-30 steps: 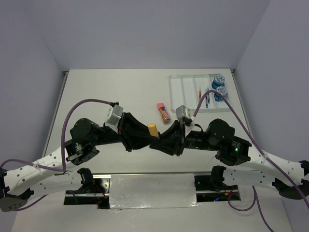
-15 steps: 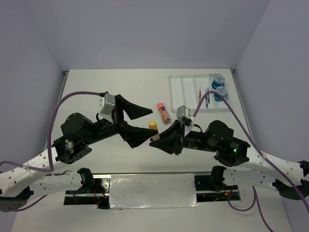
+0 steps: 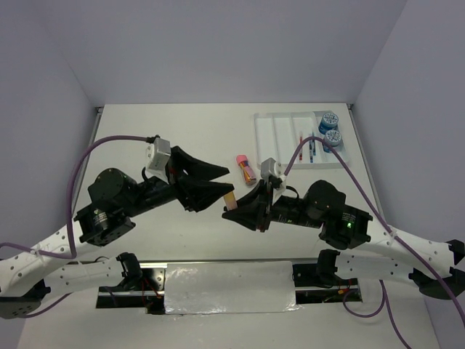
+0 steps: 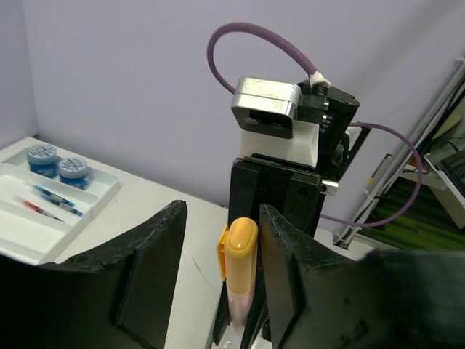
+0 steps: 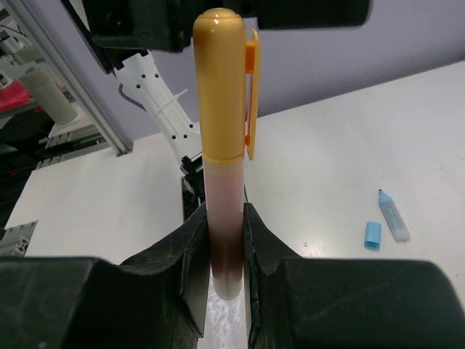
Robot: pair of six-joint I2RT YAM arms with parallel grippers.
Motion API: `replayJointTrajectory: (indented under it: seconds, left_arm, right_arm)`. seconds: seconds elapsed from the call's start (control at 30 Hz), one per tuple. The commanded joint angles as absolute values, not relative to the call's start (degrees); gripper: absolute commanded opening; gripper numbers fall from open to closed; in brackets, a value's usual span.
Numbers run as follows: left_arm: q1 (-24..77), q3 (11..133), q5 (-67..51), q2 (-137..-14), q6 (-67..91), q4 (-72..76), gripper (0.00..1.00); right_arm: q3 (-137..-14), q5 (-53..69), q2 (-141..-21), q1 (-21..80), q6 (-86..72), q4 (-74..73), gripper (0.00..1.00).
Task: Sort the stationery into containers
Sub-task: Close the pen cap on the pen.
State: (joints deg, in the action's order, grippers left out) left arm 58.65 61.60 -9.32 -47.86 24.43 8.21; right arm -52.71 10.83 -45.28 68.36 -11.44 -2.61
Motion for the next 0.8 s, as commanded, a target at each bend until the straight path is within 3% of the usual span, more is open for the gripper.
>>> replayJointTrajectory:
  seconds: [0.0, 0.13, 0.17, 0.23, 0.27, 0.3, 0.57, 0.77]
  left_arm:
    - [58.8, 61.4, -13.3, -48.8, 24.7, 11.1, 0.56]
    - [58.8, 59.8, -13.9, -49.1, 25.5, 12.1, 0.49]
    - [58.8, 59.6, -14.3, -49.2, 25.6, 12.2, 0.39]
    - [58.8, 59.2, -14.9, -49.6, 25.8, 12.1, 0.29]
    - [58.9, 59.1, -15.2, -49.9, 25.9, 12.0, 0.08]
    - [58.9, 58.8, -15.2, -50.1, 26.1, 11.9, 0.0]
    - [58.9, 50.9, -19.2, -51.0, 29.8, 15.7, 0.0]
    - [63.3, 40.6, -17.3, -50.7, 32.4, 22.1, 0.0]
  right_arm:
    - [-55.5, 9.8, -45.5, 68.2, -10.2, -0.9, 0.0]
    - [-57.2, 9.3, -46.3, 68.2, -9.7, -1.8, 0.0]
    - [-57.6, 9.2, -46.4, 68.3, -9.5, -1.9, 0.0]
    - [-58.8, 9.1, -46.9, 68.2, -9.2, -2.1, 0.0]
    - [-59.8, 8.7, -47.0, 68.2, -9.0, -1.9, 0.0]
    - [-60.4, 8.4, -47.2, 68.1, -8.8, -2.0, 0.0]
    - [-66.0, 9.8, -48.3, 65.2, -7.6, 2.4, 0.0]
    - [-75.0, 20.1, -53.1, 60.2, -7.3, 3.6, 0.0]
